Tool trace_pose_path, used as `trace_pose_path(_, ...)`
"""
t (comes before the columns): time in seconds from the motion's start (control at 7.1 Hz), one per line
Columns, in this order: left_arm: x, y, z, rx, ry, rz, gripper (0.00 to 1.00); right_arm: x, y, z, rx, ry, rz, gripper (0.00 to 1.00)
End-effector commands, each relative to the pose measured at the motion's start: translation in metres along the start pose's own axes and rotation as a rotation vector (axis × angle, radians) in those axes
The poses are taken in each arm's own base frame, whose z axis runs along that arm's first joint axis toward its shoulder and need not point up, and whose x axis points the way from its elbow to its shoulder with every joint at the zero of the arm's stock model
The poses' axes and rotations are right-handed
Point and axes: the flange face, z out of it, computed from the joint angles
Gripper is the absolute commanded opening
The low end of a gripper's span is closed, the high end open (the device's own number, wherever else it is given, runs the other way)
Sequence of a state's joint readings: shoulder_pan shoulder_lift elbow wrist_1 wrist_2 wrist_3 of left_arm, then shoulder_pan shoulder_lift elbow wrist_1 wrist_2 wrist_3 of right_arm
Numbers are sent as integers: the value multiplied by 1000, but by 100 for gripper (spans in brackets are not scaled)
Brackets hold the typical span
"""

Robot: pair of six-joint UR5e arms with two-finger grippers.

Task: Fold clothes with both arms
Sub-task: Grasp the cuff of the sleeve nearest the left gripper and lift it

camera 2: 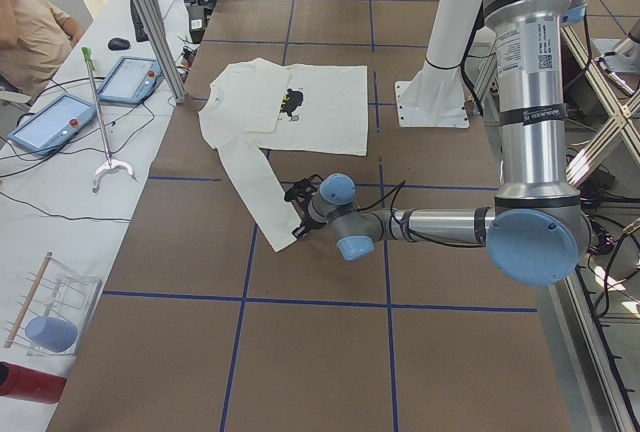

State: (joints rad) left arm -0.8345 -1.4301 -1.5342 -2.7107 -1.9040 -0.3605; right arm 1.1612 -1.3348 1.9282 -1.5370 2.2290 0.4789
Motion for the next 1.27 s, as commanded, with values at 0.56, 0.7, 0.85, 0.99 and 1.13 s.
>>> trace_pose_path(0.56,7,-145,-44,170,-122,18,0,20,5,7,-27,20,9,100)
trace_pose_path(0.7,21,-210,-53,186,-129,-2,0,49,3,12,-45,44,-42,100)
trace_pose_path(0.85,37,-268,-61,219,-123,-45,0,81,2,8,-77,73,-101,100)
trace_pose_path(0.99,59,-322,-75,270,-98,-110,0,113,4,-9,-110,101,-139,100)
trace_pose_path(1.13,88,-382,-91,291,-73,-195,0,148,13,-26,-147,121,-183,100)
